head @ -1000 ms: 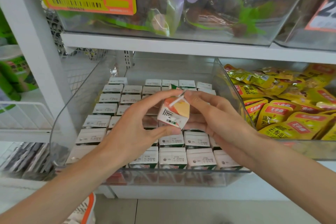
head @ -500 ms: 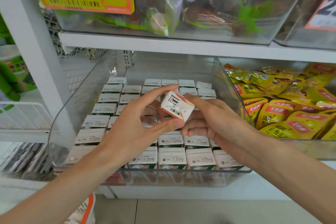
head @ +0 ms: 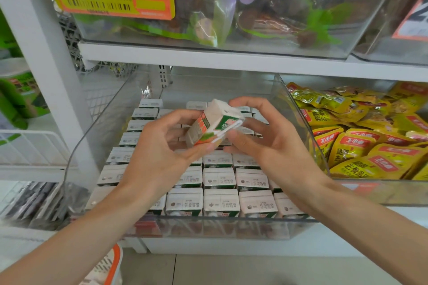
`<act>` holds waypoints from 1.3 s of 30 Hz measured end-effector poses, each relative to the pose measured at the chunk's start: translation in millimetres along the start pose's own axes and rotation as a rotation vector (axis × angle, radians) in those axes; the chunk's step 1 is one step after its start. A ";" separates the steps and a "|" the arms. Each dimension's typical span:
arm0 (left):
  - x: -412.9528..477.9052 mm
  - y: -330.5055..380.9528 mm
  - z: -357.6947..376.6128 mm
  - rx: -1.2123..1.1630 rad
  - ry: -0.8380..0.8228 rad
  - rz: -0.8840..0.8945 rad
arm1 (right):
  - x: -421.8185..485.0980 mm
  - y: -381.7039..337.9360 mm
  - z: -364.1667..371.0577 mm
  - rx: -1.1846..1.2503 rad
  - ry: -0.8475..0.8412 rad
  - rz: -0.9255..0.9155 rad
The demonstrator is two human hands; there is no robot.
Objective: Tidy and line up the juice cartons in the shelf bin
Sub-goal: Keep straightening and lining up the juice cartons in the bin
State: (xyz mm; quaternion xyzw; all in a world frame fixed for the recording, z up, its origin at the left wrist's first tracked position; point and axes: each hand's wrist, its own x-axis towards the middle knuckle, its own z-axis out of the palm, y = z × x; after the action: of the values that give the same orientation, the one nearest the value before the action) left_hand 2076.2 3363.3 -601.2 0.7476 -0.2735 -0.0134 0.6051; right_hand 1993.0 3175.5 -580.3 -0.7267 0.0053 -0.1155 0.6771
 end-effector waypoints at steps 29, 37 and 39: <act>2.4 -11.2 -26.9 0.241 0.132 -0.079 | 22.0 9.8 14.4 -0.183 0.198 -0.126; -1.5 -20.5 -43.1 0.401 0.140 -0.183 | 90.9 13.5 40.8 -0.387 0.256 -0.198; -2.0 -21.7 -44.3 0.404 0.133 -0.191 | 106.1 16.6 49.6 -0.458 0.233 -0.206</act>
State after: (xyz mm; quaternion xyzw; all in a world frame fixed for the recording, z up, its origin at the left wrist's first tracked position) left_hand 2098.6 3406.4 -609.7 0.8753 -0.1581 0.0338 0.4557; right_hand 2107.4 3205.5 -582.4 -0.8393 0.0349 -0.2623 0.4748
